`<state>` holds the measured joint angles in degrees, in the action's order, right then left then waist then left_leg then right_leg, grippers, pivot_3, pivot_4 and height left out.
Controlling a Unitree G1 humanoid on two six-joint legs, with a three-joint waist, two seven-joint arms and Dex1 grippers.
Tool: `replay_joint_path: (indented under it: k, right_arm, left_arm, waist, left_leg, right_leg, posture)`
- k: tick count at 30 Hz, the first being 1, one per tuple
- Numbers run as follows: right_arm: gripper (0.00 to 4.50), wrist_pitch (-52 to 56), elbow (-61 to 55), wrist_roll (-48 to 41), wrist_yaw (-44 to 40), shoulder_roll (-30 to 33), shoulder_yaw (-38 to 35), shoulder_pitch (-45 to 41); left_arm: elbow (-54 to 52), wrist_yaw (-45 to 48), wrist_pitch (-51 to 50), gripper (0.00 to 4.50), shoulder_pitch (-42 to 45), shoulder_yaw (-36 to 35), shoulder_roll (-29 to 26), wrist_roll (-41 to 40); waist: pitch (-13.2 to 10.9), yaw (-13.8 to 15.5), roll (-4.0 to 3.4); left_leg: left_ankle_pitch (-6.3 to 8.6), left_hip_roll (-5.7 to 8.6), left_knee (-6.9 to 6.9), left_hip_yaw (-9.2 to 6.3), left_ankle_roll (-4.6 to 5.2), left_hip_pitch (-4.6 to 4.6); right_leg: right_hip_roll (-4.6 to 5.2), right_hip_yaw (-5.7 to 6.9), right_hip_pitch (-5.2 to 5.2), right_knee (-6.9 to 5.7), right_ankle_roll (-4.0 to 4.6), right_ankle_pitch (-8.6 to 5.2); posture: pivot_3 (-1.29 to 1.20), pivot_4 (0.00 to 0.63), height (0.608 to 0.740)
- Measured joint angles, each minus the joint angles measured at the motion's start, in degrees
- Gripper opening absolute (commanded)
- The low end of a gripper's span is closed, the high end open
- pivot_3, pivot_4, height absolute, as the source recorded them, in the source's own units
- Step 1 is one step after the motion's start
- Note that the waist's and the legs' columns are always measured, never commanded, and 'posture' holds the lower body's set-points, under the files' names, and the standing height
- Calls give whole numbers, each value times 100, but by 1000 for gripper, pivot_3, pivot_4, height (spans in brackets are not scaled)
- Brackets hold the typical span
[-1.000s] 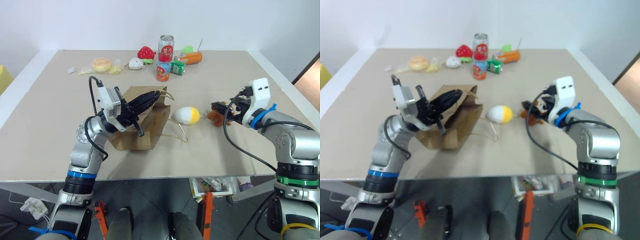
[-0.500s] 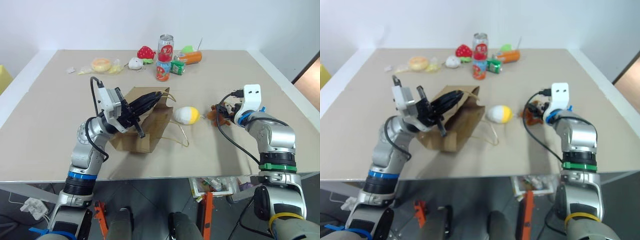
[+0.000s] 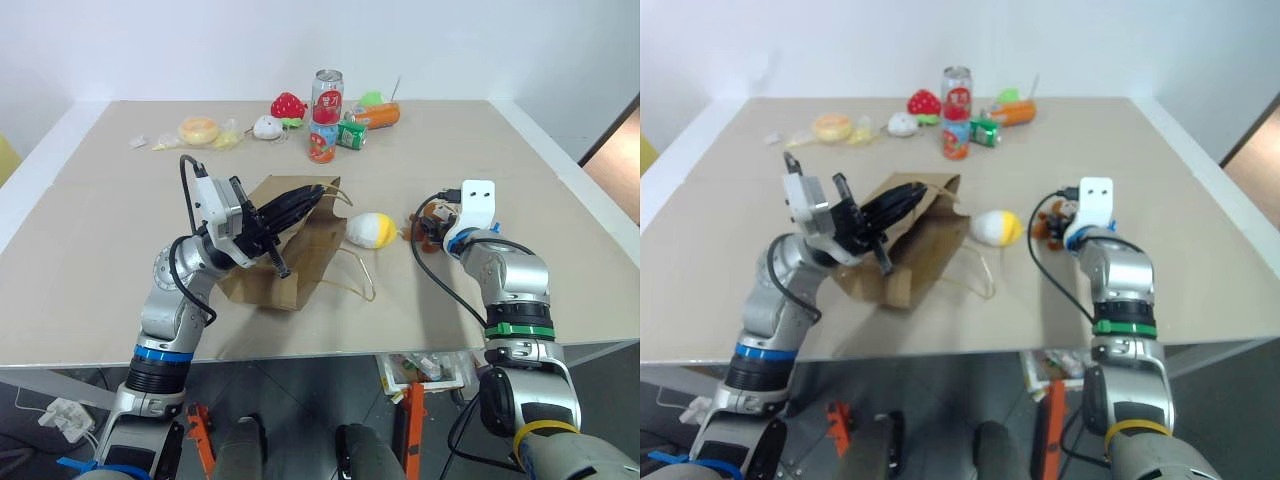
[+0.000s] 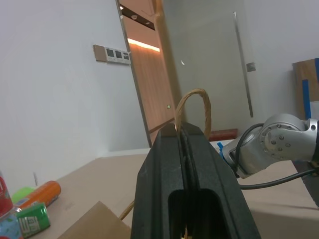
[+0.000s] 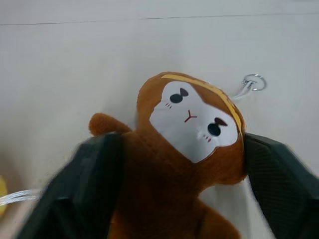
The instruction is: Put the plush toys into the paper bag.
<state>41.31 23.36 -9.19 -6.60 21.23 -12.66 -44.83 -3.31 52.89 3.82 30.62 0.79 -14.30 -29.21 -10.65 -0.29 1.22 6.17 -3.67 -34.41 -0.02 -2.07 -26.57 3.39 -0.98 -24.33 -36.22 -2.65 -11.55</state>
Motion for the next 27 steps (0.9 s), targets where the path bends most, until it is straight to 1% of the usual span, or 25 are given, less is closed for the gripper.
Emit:
replay_joint_path:
  k: [2,3,4,5,7,8,10,11,12,13,14,16,17,19,22,24,27]
  right_arm:
    - [1630,-30,-14,-23,4,-10,-40,24]
    - [1233,-31,-24,-35,4,-12,-56,34]
    - [966,-33,-111,-79,-11,-12,-115,105]
    - [438,-27,-172,-92,-39,-12,-126,141]
    - [123,-18,-186,-103,-37,-12,-127,146]
    - [41,5,-203,-117,-24,-11,-135,154]
    - [41,21,-224,-126,7,-11,-154,156]
    - [41,5,-276,-275,-69,-11,-268,160]
    - [41,11,-557,-561,-357,-5,-419,182]
    - [41,23,-995,-840,-692,39,-434,201]
    - [41,22,-1132,-926,-807,59,-435,204]
    - [41,159,-1743,-1331,-1330,269,-428,371]
    - [41,385,-2504,-1826,-1995,619,-356,660]
    - [41,774,-3415,-2399,-2789,1179,-242,917]
    - [41,1154,-3890,-2718,-3229,1547,36,1182]
    - [41,1316,-4053,-2806,-3329,1556,294,1294]
    - [41,1442,-4292,-2864,-3302,1408,792,1282]
  left_arm:
    - [0,0,0,0,0,0,0,0]
    - [0,0,0,0,0,0,0,0]
    - [0,2,0,0,0,-2,-1,0]
    - [0,2,0,0,0,-2,-2,0]
    - [0,3,0,0,0,-3,-2,0]
    - [0,5,0,0,1,-3,-2,0]
    - [0,7,1,0,0,-3,-2,0]
    - [2,18,1,0,1,-4,-6,0]
    - [9,30,0,0,2,-15,-22,-2]
    - [9,45,-3,0,9,-12,-22,-7]
    - [14,45,-8,0,9,-16,-27,-6]
    - [9,70,-24,0,24,-1,-22,-11]
    - [11,118,-35,0,22,-23,-65,-25]
    - [13,135,-46,0,27,-69,-101,-56]
    - [12,146,-56,0,27,-59,-89,-65]
    - [12,149,-57,0,27,-60,-89,-67]
    - [12,154,-60,0,27,-55,-77,-70]
  waist:
    - [0,-32,0]
    - [0,-57,0]
    - [0,-72,0]
    - [0,-77,0]
    - [1,-85,0]
    - [0,-86,0]
    - [0,-86,0]
    - [-1,-86,-1]
    - [-2,-85,-3]
    - [-3,-88,-5]
    - [-5,-88,-8]
    - [-6,-78,-11]
    - [-9,-58,-15]
    - [-8,-69,-14]
    - [-7,-87,-10]
    - [-7,-98,-11]
    - [-7,-108,-11]
  left_leg:
    - [0,0,0,0,0,0]
    - [0,0,0,0,0,0]
    - [0,0,-1,-1,0,1]
    - [0,0,-1,-1,1,2]
    - [0,0,-1,-1,0,3]
    - [0,0,0,-1,0,4]
    - [0,0,0,-1,0,4]
    - [0,0,0,-1,1,2]
    - [0,1,0,0,1,-1]
    - [0,0,2,1,2,-1]
    - [2,0,6,0,4,-1]
    - [3,0,10,-1,6,-3]
    - [5,1,11,-3,9,-5]
    - [14,1,8,-3,14,-5]
    - [15,1,2,-1,13,2]
    - [15,0,2,-2,13,9]
    - [15,0,0,-4,13,13]
  right_leg:
    - [0,0,1,0,0,0]
    - [0,0,2,0,0,0]
    - [0,0,4,0,0,0]
    - [0,0,5,0,0,1]
    - [0,0,5,0,0,1]
    - [0,0,5,0,0,1]
    - [0,0,5,-1,0,1]
    - [1,-2,3,0,0,1]
    - [1,-4,0,0,0,1]
    - [0,-4,-1,0,-1,0]
    - [-2,-5,-3,0,-3,-2]
    - [-2,-4,-4,0,-4,-5]
    - [-1,-3,-3,-1,-7,-14]
    - [0,-4,3,2,-8,-21]
    - [0,-5,4,3,0,-15]
    - [-1,-5,2,2,7,-8]
    - [-2,-5,2,2,12,1]
  posture:
    - [0,150,740]
    - [0,150,740]
    - [0,150,740]
    - [0,150,740]
    - [0,150,740]
    - [0,150,740]
    - [0,150,740]
    - [0,150,740]
    - [0,150,740]
    - [0,150,740]
    - [0,150,740]
    - [0,150,740]
    - [0,150,740]
    - [0,150,740]
    - [0,150,740]
    - [0,150,740]
    - [0,150,740]
